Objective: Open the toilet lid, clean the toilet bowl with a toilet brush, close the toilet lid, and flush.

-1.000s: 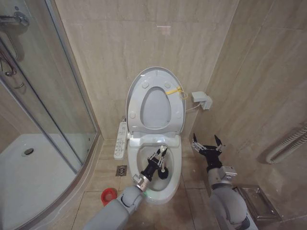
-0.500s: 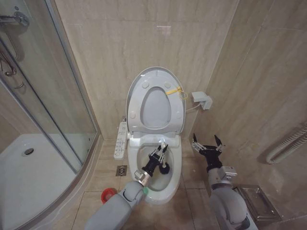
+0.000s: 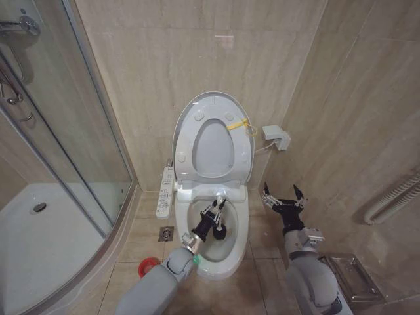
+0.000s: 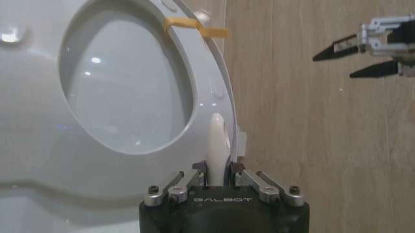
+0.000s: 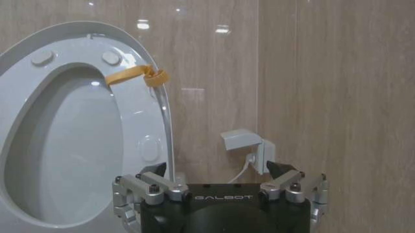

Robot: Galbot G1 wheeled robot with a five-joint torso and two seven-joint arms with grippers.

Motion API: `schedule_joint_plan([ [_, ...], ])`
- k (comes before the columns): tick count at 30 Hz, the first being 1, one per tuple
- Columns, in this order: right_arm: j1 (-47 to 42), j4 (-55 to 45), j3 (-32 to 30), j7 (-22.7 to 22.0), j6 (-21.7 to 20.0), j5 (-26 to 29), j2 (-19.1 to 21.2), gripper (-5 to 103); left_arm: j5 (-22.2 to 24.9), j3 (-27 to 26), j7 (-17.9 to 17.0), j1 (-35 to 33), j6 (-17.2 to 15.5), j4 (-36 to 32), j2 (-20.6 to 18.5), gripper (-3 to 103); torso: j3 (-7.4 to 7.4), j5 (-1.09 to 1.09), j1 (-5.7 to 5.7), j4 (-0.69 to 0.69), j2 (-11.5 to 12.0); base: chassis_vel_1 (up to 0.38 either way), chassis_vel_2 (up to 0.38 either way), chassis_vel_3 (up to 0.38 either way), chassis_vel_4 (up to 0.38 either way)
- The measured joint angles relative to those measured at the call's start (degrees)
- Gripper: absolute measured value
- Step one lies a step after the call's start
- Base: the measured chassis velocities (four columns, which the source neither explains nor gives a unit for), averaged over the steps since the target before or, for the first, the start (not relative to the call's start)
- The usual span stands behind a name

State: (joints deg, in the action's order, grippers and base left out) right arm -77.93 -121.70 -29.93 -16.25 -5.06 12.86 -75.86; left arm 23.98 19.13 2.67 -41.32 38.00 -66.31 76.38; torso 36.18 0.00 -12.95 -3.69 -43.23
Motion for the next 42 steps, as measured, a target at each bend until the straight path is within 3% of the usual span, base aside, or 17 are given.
schedule_joint_plan([
  [5,0.0,0.0,0.0,0.0,0.0,0.0,0.0,100,-0.8,0.5,0.0,0.6,1.3,3.9,0.8,21,0.00,0.00,0.00,0.03,0.0,0.000,0.000,0.000,0.000],
  [13,0.0,0.0,0.0,0.0,0.0,0.0,0.0,100,-0.2,0.9,0.0,2.1,0.5,1.3,0.9,21,0.00,0.00,0.00,0.00,0.0,0.000,0.000,0.000,0.000],
  [19,0.0,0.0,0.0,0.0,0.0,0.0,0.0,100,-1.4,1.5,0.0,2.7,1.7,6.6,2.2,21,0.00,0.00,0.00,0.03,0.0,0.000,0.000,0.000,0.000],
  [27,0.0,0.0,0.0,0.0,0.0,0.0,0.0,100,-0.2,1.6,-0.1,3.0,0.1,1.3,2.2,21,0.00,0.00,0.00,0.00,0.0,0.000,0.000,0.000,0.000],
  [36,0.0,0.0,0.0,0.0,0.0,0.0,0.0,100,-1.0,2.3,-1.0,1.9,0.3,5.0,3.3,21,0.00,0.00,0.00,0.04,0.0,0.000,0.000,0.000,0.000],
  [42,0.0,0.0,0.0,0.0,0.0,0.0,0.0,100,-0.2,1.6,-1.3,2.8,-0.4,1.1,3.3,21,0.00,0.00,0.00,0.00,0.0,0.000,0.000,0.000,0.000],
])
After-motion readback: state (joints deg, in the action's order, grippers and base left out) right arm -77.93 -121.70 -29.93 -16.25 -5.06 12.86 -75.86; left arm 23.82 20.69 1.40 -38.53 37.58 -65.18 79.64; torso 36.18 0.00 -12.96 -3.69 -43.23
